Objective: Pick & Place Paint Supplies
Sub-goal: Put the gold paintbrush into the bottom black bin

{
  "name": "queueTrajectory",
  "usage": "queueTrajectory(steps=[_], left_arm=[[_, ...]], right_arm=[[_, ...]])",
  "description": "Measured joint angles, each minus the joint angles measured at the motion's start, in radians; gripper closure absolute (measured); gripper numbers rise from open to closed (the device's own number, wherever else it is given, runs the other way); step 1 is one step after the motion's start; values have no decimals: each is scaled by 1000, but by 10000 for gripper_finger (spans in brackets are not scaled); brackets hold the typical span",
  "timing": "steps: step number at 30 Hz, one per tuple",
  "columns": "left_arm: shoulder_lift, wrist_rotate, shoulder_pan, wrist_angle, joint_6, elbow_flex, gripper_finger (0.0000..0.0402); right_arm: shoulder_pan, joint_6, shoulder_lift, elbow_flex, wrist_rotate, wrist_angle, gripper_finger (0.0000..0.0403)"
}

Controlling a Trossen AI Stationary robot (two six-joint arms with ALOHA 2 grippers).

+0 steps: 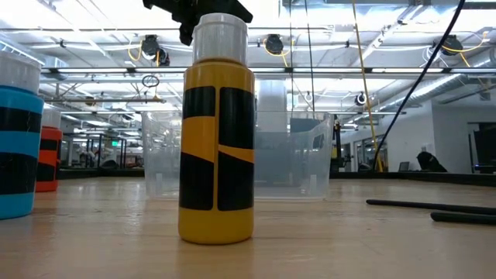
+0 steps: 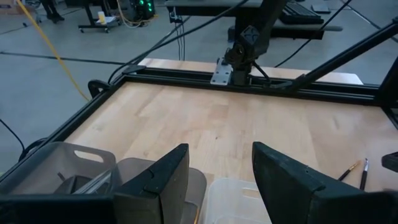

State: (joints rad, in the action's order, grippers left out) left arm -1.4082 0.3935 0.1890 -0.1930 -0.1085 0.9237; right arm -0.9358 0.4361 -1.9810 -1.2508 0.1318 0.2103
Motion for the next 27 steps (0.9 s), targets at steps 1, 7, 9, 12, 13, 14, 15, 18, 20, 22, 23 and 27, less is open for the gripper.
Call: queueTrajectory(steps=[1, 7, 9, 12, 13, 14, 15, 18, 20, 22, 23, 27], left_arm=[[0, 0, 0, 0, 0, 0, 213], [0, -1, 0, 1, 0, 0, 213], [0, -1, 0, 1, 0, 0, 213], [0, -1, 0, 1, 0, 0, 213], [0, -1, 0, 1, 0, 0, 213], [0, -1, 0, 1, 0, 0, 213], [0, -1, 0, 1, 0, 0, 213], [0, -2, 0, 1, 0, 0, 213], [0, -2, 0, 1, 0, 0, 213], [0, -2, 0, 1, 0, 0, 213], [0, -2, 0, 1, 0, 0, 213], [0, -2, 0, 1, 0, 0, 213]], right_arm=[[3, 8, 0, 3, 22, 5, 403], [44, 82, 2, 5, 156, 92, 403], [64, 116, 2, 5, 230, 137, 403], [99, 161, 1, 7, 322, 190, 403], [111, 171, 1, 8, 338, 201, 403], [121, 179, 1, 8, 344, 203, 403], [129, 180, 1, 8, 347, 202, 403], [139, 156, 14, 9, 348, 202, 403], [138, 136, 40, 9, 357, 207, 403], [134, 130, 77, 9, 364, 233, 403], [129, 135, 99, 9, 366, 259, 403], [104, 226, 192, 9, 394, 449, 403]])
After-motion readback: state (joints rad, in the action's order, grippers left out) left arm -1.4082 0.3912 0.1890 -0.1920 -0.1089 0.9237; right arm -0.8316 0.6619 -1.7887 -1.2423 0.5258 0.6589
